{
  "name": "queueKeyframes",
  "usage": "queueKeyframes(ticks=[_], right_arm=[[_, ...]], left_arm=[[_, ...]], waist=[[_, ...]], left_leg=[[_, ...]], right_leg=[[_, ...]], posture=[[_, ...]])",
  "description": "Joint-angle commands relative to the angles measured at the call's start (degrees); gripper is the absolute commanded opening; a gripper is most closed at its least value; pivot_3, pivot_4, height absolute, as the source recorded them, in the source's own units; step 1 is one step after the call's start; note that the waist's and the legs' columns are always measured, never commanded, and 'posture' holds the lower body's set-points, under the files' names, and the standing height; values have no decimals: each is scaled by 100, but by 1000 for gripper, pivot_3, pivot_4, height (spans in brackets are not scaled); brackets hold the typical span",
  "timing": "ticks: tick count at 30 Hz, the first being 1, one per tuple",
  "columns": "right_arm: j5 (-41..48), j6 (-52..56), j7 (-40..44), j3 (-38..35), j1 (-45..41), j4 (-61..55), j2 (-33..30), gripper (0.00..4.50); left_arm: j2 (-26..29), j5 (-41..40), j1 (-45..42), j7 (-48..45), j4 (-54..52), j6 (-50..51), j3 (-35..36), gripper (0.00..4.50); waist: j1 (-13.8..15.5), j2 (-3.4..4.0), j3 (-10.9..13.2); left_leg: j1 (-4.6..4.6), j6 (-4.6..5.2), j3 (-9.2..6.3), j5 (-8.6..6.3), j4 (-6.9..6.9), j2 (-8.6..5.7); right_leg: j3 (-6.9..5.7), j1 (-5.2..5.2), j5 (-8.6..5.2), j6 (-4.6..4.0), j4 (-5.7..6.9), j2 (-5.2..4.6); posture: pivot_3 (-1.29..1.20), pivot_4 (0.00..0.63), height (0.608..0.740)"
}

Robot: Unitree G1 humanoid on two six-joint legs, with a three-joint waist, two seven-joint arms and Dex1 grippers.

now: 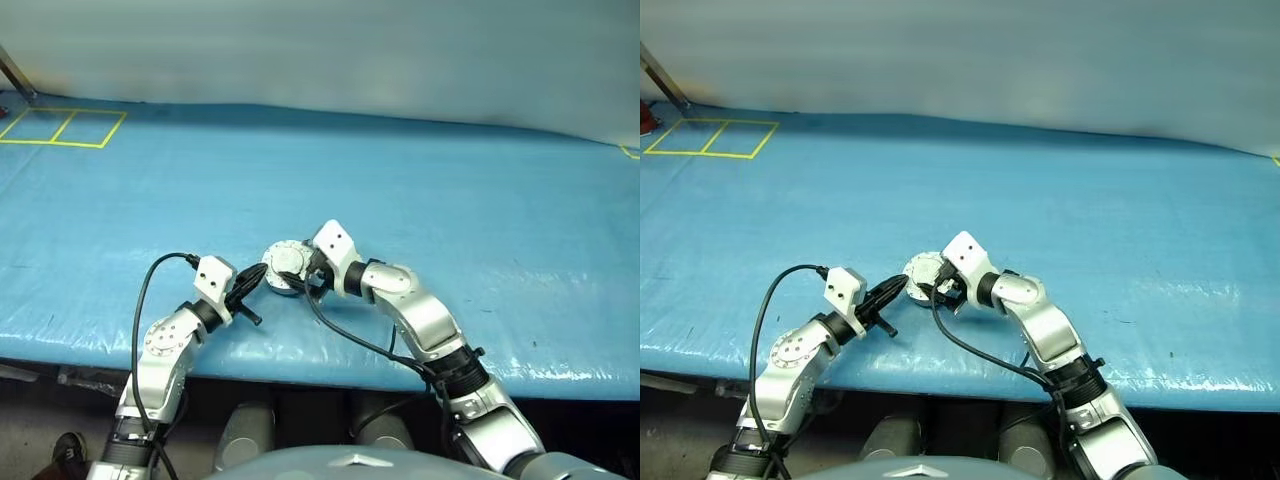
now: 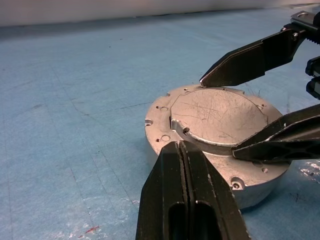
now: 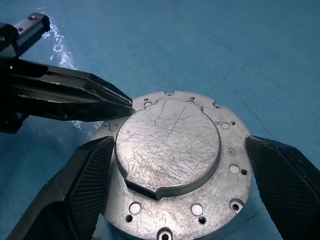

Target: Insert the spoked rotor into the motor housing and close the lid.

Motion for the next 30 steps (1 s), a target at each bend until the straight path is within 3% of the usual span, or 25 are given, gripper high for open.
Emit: queueKeyframes(ticks=[1,5,13,25,30], right_arm=[[672,519,25,-691,-74,-615,41,4420],[1598,1747,-164,-1565,-71,-680,205,4420],[2673,3473,-571,-2470,225,-293,628,4420],[3244,3859,-1044,-3019,78,535,1335,4420],[3423,3889,-1241,-3293,-4,698,1428,2852]], left_arm=[[-2,149,132,-16,146,152,-206,0],[-7,162,156,-22,157,114,-208,0],[-17,174,145,-23,168,66,-212,0],[-22,271,190,11,149,0,-215,0],[-29,291,230,23,139,-17,-216,0]], waist=[[15,-1,0],[20,0,0],[17,5,2],[4,8,1],[3,10,1]], left_leg=[[-8,1,-2,1,2,-1],[-13,2,-4,1,-1,-2],[-25,2,0,1,-2,-1],[-26,3,3,2,-1,-1],[-27,3,3,2,-1,-1]], right_leg=[[-2,-6,0,0,0,0],[-2,-13,0,0,0,0],[-1,-27,0,0,2,0],[-1,-29,0,0,4,0],[-1,-30,0,0,5,1]], posture=[[0,150,740],[0,150,740],[0,150,740],[0,150,740],[0,150,740]])
